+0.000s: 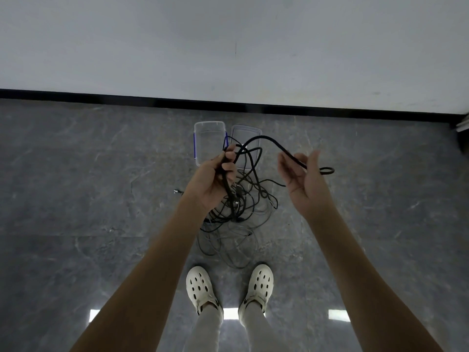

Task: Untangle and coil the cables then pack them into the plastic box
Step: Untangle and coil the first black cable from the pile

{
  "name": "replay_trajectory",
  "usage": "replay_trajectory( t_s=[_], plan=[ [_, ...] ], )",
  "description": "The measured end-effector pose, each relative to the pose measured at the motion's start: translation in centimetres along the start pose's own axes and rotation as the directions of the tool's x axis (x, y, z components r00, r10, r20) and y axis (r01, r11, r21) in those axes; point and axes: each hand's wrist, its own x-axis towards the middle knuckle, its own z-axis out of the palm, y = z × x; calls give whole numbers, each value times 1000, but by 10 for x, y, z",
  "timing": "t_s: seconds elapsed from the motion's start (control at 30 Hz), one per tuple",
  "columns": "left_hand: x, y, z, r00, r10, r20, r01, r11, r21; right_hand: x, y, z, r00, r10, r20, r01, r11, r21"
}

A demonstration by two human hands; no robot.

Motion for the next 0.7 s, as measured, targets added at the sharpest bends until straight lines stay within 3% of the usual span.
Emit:
replay_trajectory(
  t_s=[0.23, 0.33, 0.43, 0.6, 0.7],
  plan=[
    [4, -5, 8, 1000, 8, 4, -8, 997, -78, -7, 11, -4, 959, 153, 239, -122, 983, -140],
    [2, -10, 12, 998, -37, 60, 39, 999, -37, -8, 20, 3, 925, 187, 332, -60, 932, -358],
    [1, -16, 17, 997, -29, 74, 26, 999, 46, -14, 30, 13, 895, 265, 359, -42, 851, -523],
    [6, -16, 20, 995, 0, 103, -2, 1000, 16, -19, 28, 13, 873, 292, 391, -16, 817, -576],
    [9, -9, 25, 989, 52, 138, -49, 999, -22, -20, 21, 8, 872, 329, 361, 43, 685, -728]
  ],
)
